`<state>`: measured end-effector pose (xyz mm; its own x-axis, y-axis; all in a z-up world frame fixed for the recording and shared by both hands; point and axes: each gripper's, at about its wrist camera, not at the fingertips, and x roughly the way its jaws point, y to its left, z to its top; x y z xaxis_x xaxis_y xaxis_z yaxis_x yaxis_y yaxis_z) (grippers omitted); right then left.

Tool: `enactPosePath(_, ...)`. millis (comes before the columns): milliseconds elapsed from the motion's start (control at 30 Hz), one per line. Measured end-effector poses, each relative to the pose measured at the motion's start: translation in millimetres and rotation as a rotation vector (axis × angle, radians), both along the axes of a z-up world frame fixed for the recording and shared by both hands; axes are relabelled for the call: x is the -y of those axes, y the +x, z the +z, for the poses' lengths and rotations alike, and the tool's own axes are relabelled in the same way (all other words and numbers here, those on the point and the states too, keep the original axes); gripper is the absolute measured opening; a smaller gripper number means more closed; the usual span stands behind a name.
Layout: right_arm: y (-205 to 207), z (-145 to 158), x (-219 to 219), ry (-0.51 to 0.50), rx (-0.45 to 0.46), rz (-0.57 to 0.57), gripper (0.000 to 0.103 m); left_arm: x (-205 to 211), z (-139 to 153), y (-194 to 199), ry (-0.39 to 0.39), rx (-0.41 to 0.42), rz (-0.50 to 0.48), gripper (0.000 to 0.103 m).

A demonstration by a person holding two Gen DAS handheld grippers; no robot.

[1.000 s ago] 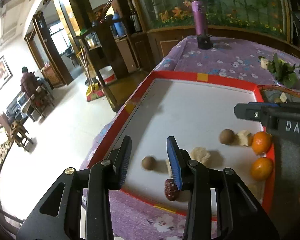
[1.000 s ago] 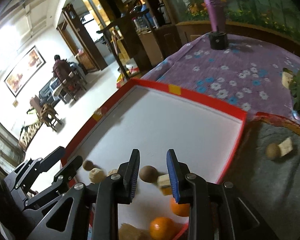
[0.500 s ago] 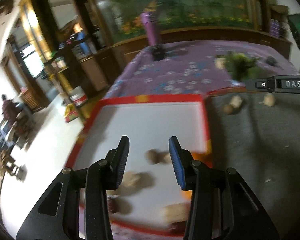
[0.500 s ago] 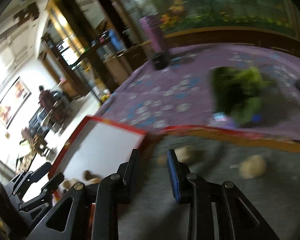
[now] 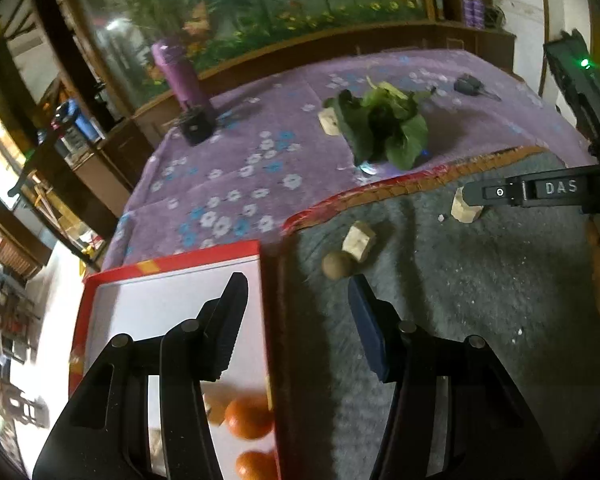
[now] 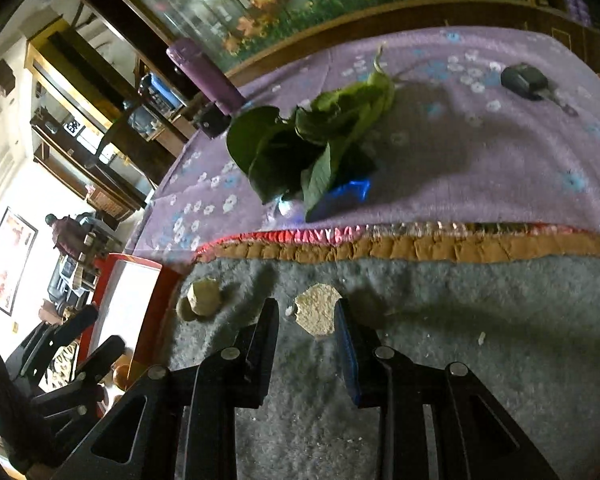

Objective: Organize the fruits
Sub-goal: 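Move both open grippers back over the cream pieces on the mat, then grasp a cream cube with the left gripper while the right gripper grasps a rounded cream piece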

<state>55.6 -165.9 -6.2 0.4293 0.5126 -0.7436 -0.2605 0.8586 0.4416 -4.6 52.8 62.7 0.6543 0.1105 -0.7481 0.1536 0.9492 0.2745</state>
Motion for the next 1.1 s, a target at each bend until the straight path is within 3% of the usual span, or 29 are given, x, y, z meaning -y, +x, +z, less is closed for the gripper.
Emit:
enactPosePath(400,-0.1,-7.1,-13.4,-0.121,0.030,-0.029,0.033,30.7,-16.7,30.9,0.006,-0.045,-0.095,0.052)
enactPosePath(633,-3.5,-9.9,-27.1,-0.186,0.067,0.003,0.033,38.0,-34.1,49.8,0.058,-0.092,-0.137,0.052)
enactPosePath(733,-5.9,-9.5,-33.2,-0.211,0.081,0.020,0.028,36.0,-41.0,57.6,0.052,-0.120,-0.149,0.052)
enactPosePath(800,-5.5,-10.1,-32.9,-0.213,0.077,0.025,0.028,34.2,-44.3,61.6,0.025,-0.139,-0.160,0.047)
enactPosePath(933,-3.9,-8.8,-23.8,-0.156,0.041,0.011,0.028,34.0,-50.5,67.0,-0.005,-0.174,-0.174,0.026)
enactPosePath(1100,-0.6,-3.3,-5.2,-0.049,0.013,-0.033,0.028,34.0,-49.3,64.8,-0.014,-0.167,-0.176,0.021)
